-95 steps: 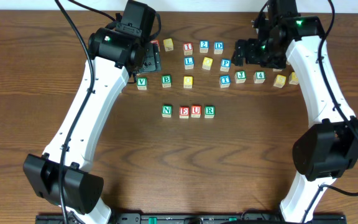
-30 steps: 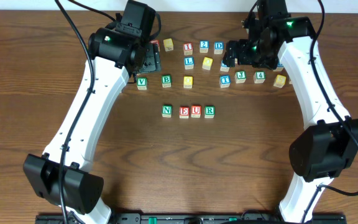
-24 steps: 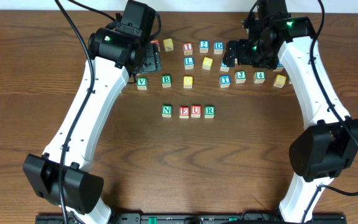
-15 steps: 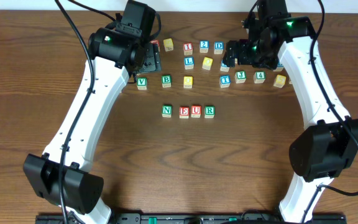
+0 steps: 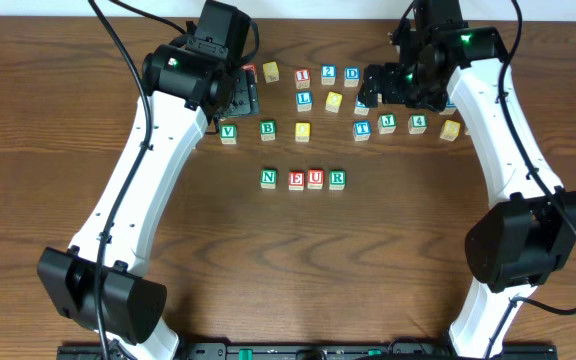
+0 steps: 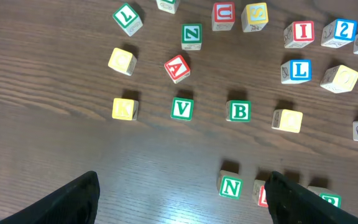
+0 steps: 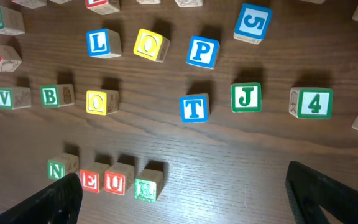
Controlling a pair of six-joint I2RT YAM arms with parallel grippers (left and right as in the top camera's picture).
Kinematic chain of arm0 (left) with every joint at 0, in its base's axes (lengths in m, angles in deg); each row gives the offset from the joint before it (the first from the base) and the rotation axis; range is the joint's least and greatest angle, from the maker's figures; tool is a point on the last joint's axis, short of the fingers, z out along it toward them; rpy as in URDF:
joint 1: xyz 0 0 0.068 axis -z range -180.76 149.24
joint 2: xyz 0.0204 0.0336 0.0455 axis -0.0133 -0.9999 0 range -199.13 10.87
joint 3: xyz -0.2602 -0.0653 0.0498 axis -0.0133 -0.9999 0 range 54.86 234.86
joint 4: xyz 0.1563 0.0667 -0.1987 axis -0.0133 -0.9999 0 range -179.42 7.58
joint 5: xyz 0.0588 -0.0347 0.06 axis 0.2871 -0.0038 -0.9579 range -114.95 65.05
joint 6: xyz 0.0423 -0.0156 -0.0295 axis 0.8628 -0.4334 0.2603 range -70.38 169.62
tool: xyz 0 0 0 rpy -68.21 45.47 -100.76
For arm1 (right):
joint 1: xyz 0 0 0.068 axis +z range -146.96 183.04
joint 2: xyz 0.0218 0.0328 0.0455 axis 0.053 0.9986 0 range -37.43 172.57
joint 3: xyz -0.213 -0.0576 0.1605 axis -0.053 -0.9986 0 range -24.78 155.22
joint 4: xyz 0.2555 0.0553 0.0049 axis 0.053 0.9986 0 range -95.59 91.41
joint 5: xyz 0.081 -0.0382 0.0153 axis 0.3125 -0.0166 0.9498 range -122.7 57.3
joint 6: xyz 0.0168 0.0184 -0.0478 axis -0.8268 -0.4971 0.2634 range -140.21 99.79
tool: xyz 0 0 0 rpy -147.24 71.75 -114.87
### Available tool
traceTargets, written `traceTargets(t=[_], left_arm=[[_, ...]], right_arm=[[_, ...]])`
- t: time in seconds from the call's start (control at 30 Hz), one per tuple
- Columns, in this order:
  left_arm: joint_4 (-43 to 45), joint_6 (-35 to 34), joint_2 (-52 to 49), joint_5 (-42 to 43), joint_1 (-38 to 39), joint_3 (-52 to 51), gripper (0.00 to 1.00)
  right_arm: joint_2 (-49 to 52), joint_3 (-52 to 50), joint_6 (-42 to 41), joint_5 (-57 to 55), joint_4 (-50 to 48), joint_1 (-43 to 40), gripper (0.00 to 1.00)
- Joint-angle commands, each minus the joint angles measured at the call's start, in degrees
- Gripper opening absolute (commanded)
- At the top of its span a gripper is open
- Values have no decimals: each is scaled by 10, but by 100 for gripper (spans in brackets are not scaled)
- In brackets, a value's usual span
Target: Spell out NEURIPS
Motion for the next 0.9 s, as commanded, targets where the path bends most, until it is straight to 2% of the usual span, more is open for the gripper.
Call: traceTargets(t=[0.0, 0.87], left_arm=[[0, 3, -5, -1, -1, 2, 84], [0, 3, -5, -1, -1, 2, 84]], right_arm=[[-3, -3, 4, 4, -5, 15, 99], [-3, -3, 4, 4, -14, 24, 99]])
